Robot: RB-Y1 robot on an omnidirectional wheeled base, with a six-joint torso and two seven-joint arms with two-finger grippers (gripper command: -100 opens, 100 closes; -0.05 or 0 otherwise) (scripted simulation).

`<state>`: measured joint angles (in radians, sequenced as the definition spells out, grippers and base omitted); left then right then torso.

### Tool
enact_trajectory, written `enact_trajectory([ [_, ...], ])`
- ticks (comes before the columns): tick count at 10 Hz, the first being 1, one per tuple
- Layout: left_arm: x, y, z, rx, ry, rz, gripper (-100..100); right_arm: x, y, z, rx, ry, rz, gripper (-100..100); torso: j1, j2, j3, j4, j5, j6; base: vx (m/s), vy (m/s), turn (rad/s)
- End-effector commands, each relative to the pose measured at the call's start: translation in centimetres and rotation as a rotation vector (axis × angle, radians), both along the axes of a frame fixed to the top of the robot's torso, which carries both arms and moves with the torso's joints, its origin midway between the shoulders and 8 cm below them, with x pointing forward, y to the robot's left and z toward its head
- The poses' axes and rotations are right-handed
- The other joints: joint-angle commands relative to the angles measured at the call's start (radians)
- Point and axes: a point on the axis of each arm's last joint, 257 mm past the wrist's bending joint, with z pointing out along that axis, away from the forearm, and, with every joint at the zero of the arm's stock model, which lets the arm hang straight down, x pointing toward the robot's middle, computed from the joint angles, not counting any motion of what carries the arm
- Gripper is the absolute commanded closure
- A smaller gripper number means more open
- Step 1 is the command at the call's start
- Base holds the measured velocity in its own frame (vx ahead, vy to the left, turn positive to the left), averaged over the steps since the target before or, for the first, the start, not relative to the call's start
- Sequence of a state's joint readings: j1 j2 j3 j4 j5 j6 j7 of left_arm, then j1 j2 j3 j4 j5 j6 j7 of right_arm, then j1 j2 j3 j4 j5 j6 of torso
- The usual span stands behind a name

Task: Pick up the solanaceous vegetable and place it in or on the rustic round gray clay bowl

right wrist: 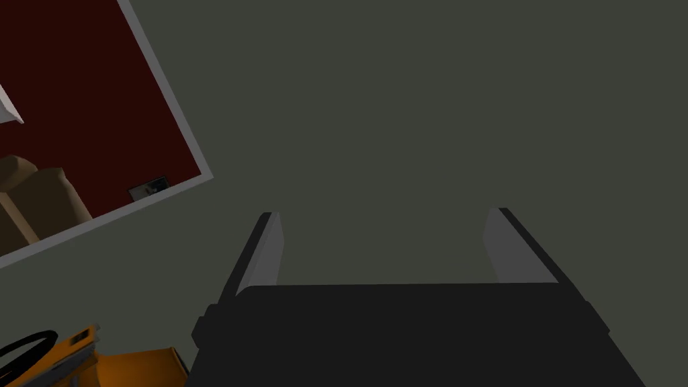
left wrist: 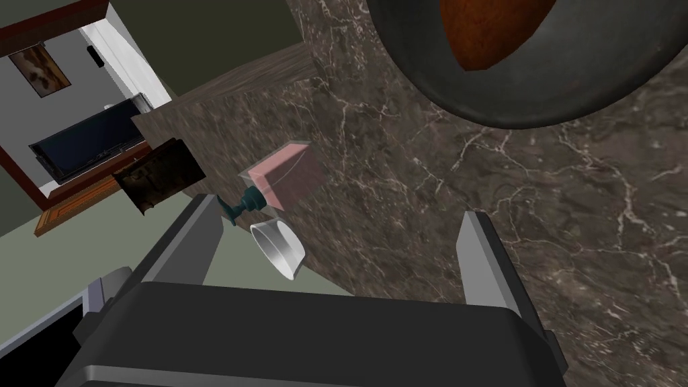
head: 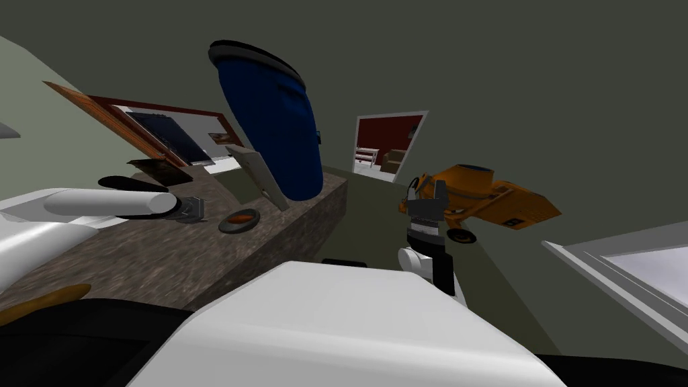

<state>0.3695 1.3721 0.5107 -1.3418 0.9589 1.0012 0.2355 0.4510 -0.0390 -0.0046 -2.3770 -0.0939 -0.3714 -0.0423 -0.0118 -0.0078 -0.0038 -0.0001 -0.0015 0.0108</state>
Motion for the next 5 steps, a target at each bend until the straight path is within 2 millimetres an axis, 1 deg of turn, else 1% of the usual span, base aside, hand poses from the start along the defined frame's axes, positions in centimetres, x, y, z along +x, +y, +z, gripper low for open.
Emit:
enact_trajectory([
  [1, 0.00, 0.00, 0.00, 0.000, 0.000, 0.000, 0, 0.00, 0.00, 0.00, 0.000, 0.000, 0.000, 0, 0.000, 0.000, 0.000, 0.000, 0.000, 0.000, 0.000, 0.000, 0.000],
  [5, 0.00, 0.00, 0.00, 0.000, 0.000, 0.000, 0, 0.00, 0.00, 0.00, 0.000, 0.000, 0.000, 0, 0.001, -0.001, -0.001, 0.000, 0.000, 0.000, 0.000, 0.000, 0.000],
])
